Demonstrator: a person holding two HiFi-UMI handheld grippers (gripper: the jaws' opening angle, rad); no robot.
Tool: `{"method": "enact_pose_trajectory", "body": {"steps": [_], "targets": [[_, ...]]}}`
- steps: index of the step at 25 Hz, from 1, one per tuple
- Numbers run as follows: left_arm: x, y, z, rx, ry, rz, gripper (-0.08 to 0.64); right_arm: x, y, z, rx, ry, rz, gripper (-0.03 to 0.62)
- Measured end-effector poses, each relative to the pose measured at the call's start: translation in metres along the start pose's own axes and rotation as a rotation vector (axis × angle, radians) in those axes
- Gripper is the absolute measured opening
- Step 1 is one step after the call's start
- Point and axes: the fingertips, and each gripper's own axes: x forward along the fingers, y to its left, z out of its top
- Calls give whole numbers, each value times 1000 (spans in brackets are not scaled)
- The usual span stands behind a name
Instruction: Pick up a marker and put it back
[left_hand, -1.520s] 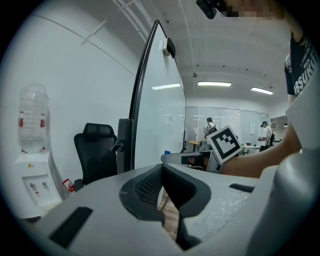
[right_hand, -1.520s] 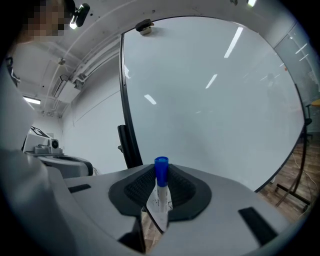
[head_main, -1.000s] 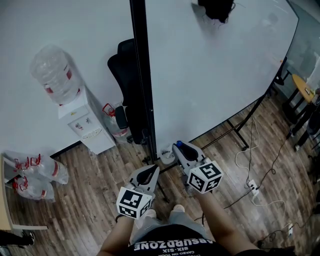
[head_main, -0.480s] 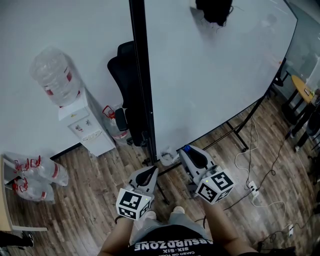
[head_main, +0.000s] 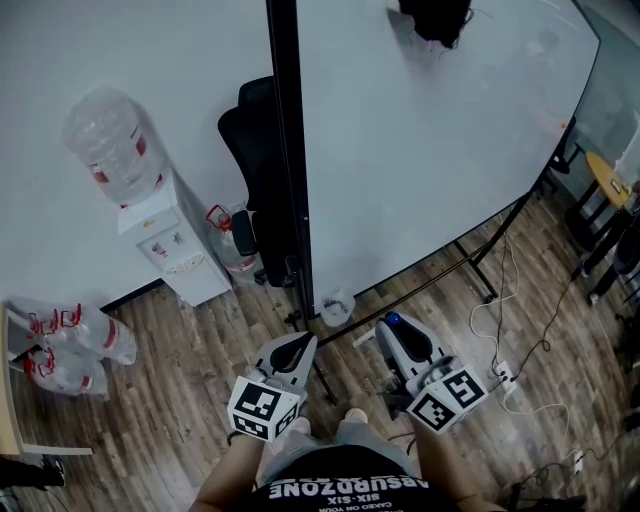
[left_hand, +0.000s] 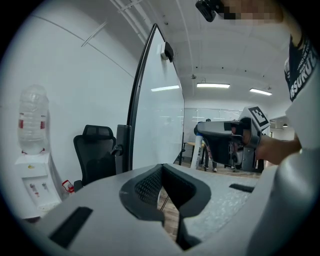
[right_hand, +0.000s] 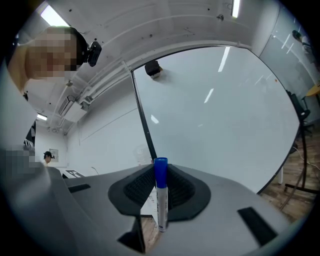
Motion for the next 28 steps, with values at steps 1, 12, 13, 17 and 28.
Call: {"method": "enact_pose_trajectory", "body": {"steps": [1, 12, 13, 17, 28], "targets": [[0, -1, -2, -2, 5, -1, 8, -1, 1, -1, 2, 3, 1, 69], [2, -15, -3, 1, 7, -27, 8, -8, 3, -11, 17, 21, 11, 70], [2, -15, -3, 3, 8, -27, 8, -8, 3, -11, 17, 21, 11, 69], [4, -15, -2, 10, 8, -27, 8, -8, 1, -11, 23, 21, 8, 69], [7, -15, -1, 19, 8, -26, 8, -9, -3, -5, 17, 22, 0, 69]]}}
